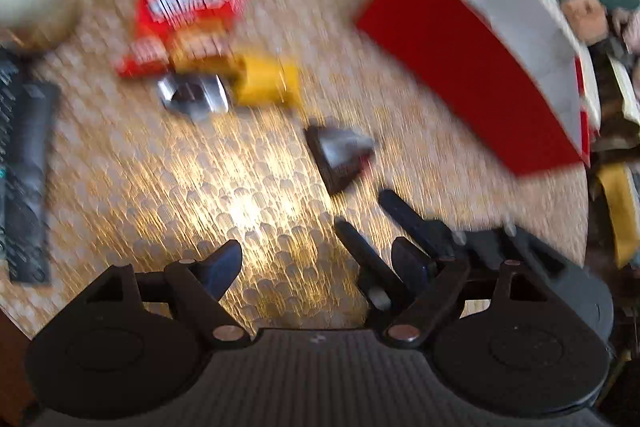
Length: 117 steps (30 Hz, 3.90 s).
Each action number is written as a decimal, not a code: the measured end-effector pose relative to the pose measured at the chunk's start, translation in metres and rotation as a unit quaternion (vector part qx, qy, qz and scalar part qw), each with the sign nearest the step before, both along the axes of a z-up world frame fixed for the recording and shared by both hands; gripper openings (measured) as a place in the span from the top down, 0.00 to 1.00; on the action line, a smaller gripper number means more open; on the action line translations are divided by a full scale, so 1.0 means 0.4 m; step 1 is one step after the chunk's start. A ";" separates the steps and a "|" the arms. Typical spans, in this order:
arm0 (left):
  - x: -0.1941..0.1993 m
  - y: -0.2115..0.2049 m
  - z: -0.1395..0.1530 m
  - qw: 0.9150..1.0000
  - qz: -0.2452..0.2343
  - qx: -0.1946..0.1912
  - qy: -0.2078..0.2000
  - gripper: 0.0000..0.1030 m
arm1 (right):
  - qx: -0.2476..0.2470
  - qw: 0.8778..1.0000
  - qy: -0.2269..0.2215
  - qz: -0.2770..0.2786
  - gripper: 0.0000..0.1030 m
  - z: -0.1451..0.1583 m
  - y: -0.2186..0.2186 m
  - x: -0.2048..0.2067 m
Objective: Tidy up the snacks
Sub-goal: 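Grasp the red chip bag with the left gripper while the right gripper grasps the dark triangular wrapper, then carry the chip bag and dark wrapper into the red box and open both grippers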
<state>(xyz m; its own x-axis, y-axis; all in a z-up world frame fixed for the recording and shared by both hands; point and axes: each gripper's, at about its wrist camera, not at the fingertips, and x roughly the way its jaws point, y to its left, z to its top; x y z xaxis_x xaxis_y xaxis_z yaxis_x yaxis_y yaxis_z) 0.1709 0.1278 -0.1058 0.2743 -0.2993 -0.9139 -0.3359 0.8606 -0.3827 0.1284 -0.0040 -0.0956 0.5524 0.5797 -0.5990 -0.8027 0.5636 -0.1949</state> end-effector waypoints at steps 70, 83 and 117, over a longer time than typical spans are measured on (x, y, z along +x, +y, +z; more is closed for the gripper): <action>0.261 0.212 -0.080 0.974 0.097 0.194 -0.057 0.28 | -0.002 0.987 0.145 -0.075 0.56 -0.106 0.024 0.200; 0.178 0.233 -0.023 0.976 0.114 0.160 -0.091 0.28 | 0.058 0.983 0.139 -0.103 0.71 -0.072 -0.019 0.174; 0.320 -0.248 0.307 0.954 -0.081 0.183 -0.224 0.28 | 0.129 0.957 0.042 -0.258 0.72 0.179 -0.370 0.311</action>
<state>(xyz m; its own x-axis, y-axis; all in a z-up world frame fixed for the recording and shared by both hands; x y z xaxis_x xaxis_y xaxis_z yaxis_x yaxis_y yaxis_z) 0.2989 0.0284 0.0171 0.6394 -0.0545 -0.7669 -0.0601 0.9909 -0.1205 0.2527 -0.1520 -0.0238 0.7611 0.3776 -0.5274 -0.4124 0.9093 0.0559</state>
